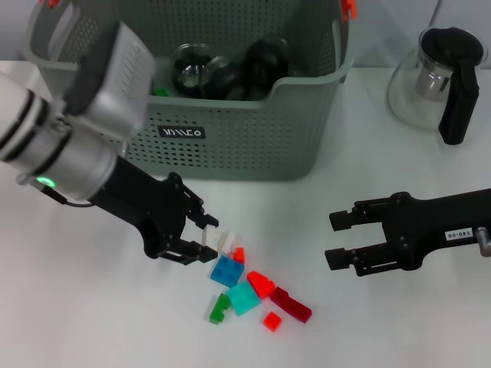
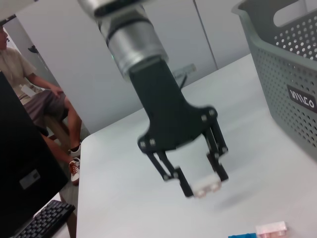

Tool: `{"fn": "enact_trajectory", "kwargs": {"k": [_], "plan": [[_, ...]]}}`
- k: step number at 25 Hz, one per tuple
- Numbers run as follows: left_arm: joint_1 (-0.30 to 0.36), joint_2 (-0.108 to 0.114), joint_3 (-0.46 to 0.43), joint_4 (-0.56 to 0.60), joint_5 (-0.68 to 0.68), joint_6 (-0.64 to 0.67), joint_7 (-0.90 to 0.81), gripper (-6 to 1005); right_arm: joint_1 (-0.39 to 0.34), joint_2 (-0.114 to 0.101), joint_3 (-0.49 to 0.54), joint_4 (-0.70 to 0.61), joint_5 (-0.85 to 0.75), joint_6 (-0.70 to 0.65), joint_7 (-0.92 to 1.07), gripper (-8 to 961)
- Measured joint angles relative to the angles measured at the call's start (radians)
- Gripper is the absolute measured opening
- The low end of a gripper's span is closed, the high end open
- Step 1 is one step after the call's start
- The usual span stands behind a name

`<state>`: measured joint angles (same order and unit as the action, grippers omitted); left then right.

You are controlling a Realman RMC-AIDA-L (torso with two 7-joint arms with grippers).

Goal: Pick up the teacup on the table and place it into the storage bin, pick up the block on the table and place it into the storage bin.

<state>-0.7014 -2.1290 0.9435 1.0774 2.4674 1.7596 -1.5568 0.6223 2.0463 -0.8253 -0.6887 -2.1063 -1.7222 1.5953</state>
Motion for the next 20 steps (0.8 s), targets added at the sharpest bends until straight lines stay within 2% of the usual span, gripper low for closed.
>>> {"fn": "enact_trajectory", "kwargs": {"k": [5, 16, 20], "plan": [[0.001, 0.025, -0.035, -0.003, -0.05, 0.05, 0.001, 421, -0.003, 0.0, 0.0, 0.0, 0.0, 0.0, 0.0, 790], [0.0, 0.027, -0.043, -0.004, -0.057, 0.11, 0.011, 464, -0.002, 0.0, -0.005, 0.0, -0.001, 0.001, 0.0, 791], [-0.011, 0.031, -0.079, 0.004, -0.072, 0.147, 0.011, 480, -0.003, -0.001, -0.006, 0.0, 0.0, 0.0, 0.0, 791]]}}
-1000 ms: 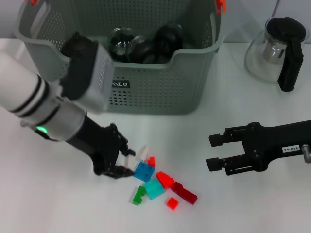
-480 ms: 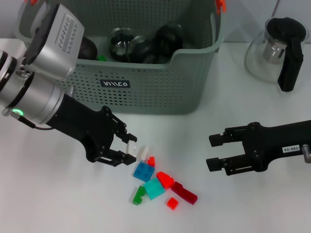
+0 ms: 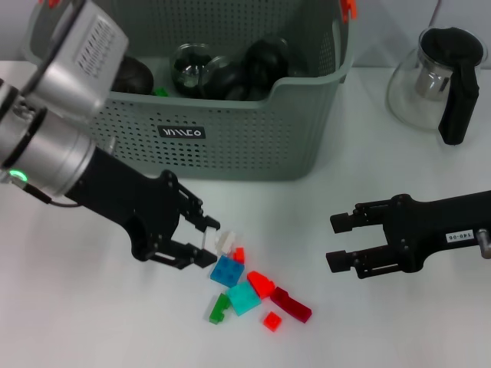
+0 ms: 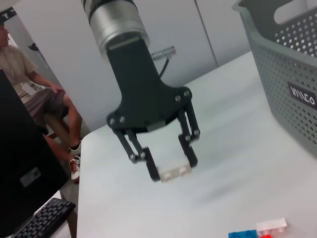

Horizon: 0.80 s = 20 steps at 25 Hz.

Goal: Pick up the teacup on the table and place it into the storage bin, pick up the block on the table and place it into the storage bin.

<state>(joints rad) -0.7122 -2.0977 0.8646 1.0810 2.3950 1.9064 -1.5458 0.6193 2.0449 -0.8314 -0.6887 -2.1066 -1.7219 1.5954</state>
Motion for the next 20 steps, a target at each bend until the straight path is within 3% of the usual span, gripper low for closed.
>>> {"fn": "enact_trajectory", "kwargs": {"k": [6, 10, 16, 20], "plan": [[-0.046, 0.027, -0.131, 0.002, -0.095, -0.004, -0.021, 504, 0.002, 0.001, -0.001, 0.0, -0.001, -0.003, 0.0, 790], [-0.093, 0.039, -0.225, 0.0, -0.153, -0.091, -0.044, 520, 0.01, 0.002, -0.002, 0.0, -0.001, -0.012, 0.006, 791], [-0.153, 0.065, -0.21, -0.105, -0.154, -0.499, -0.162, 544, 0.011, 0.002, -0.002, 0.0, -0.001, -0.014, 0.003, 791], [-0.188, 0.081, -0.208, -0.226, -0.153, -0.676, -0.177, 559, 0.011, 0.002, -0.002, 0.0, -0.002, -0.015, 0.002, 790]]}}
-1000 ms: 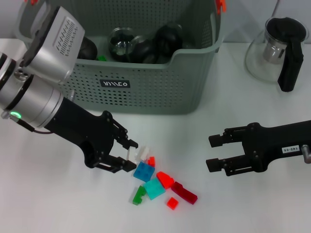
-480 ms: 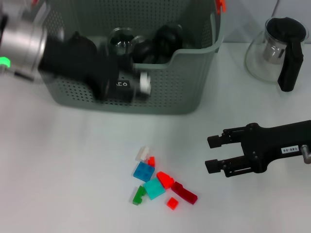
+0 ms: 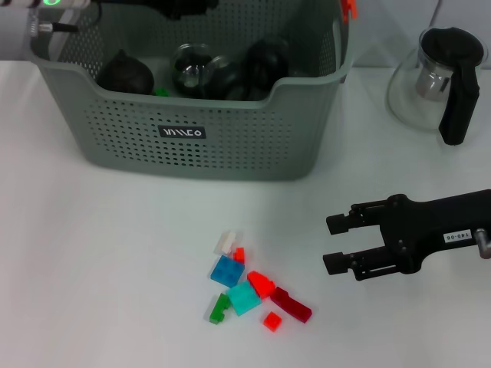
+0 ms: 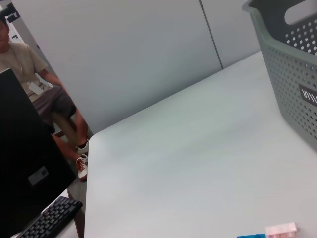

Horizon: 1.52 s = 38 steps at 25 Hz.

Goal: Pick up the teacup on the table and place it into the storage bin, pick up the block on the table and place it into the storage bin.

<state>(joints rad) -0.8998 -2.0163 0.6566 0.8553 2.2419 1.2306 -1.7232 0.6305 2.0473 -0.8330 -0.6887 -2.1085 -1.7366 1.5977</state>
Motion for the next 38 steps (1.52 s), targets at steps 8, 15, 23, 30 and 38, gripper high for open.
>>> {"fn": "enact_trajectory", "kwargs": {"k": [8, 15, 23, 30, 38], "plan": [[-0.001, -0.002, 0.117, -0.032, 0.026, -0.154, -0.099, 591, -0.006, -0.001, 0.004, 0.0, 0.0, 0.0, -0.001, 790], [0.008, -0.004, 0.117, 0.0, 0.051, -0.199, -0.152, 726, -0.008, -0.001, 0.004, 0.0, -0.001, 0.0, -0.001, 790], [0.088, -0.002, 0.046, 0.233, 0.041, 0.011, -0.213, 879, -0.011, -0.001, 0.004, 0.0, 0.0, 0.0, -0.003, 789], [0.205, -0.042, -0.001, 0.439, -0.018, 0.57, 0.078, 940, -0.011, -0.001, 0.006, 0.001, 0.001, 0.007, -0.011, 789], [0.303, -0.091, 0.047, 0.458, 0.034, 0.738, 0.286, 938, -0.004, 0.0, 0.008, 0.009, 0.002, 0.011, -0.007, 790]]}}
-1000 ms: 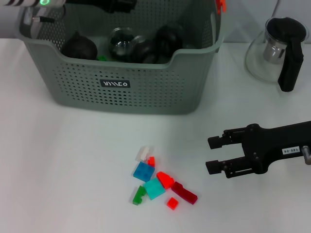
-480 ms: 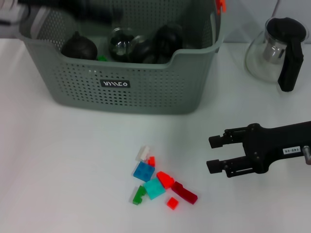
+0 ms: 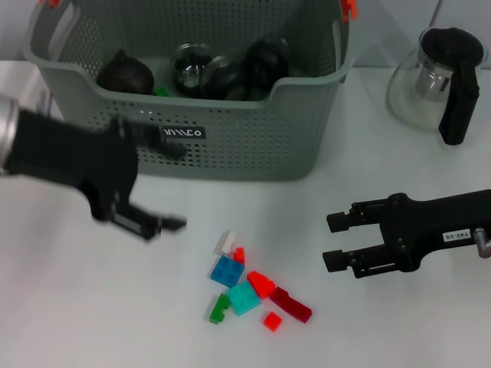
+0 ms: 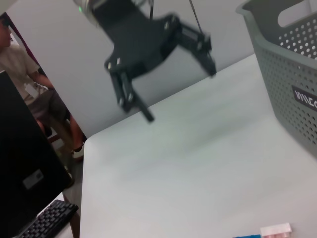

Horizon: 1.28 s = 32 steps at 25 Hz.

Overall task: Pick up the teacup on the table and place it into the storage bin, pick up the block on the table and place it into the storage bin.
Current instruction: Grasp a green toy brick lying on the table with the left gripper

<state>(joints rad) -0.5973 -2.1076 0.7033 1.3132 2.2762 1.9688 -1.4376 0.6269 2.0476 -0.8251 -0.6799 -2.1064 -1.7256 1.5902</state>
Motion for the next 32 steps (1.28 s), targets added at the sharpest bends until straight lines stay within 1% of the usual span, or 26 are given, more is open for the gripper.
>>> {"fn": "enact_trajectory", "kwargs": {"k": [3, 6, 9, 15, 20, 27, 32], "plan": [[0.019, -0.021, 0.07, -0.005, 0.074, -0.027, 0.022, 937, 0.006, 0.0, 0.0, 0.007, 0.0, 0.001, 0.003, 790], [0.04, -0.049, 0.179, -0.006, 0.141, -0.075, 0.031, 936, 0.009, 0.0, 0.001, 0.007, 0.0, 0.003, 0.005, 790], [0.047, -0.06, 0.261, -0.019, 0.167, -0.105, 0.035, 936, 0.013, 0.0, 0.01, 0.008, 0.002, 0.003, 0.007, 790], [0.035, -0.062, 0.364, -0.079, 0.192, -0.138, 0.058, 937, 0.016, 0.004, 0.018, 0.011, 0.002, 0.015, 0.008, 791], [0.009, -0.062, 0.426, -0.131, 0.207, -0.162, 0.087, 937, 0.024, 0.007, 0.023, 0.025, 0.002, 0.026, 0.008, 791], [-0.005, -0.064, 0.532, -0.182, 0.236, -0.266, 0.114, 937, 0.029, 0.012, 0.035, 0.033, 0.002, 0.031, 0.008, 790], [-0.037, -0.062, 0.559, -0.251, 0.236, -0.312, 0.116, 936, 0.03, 0.013, 0.046, 0.04, 0.002, 0.031, 0.01, 789]]}}
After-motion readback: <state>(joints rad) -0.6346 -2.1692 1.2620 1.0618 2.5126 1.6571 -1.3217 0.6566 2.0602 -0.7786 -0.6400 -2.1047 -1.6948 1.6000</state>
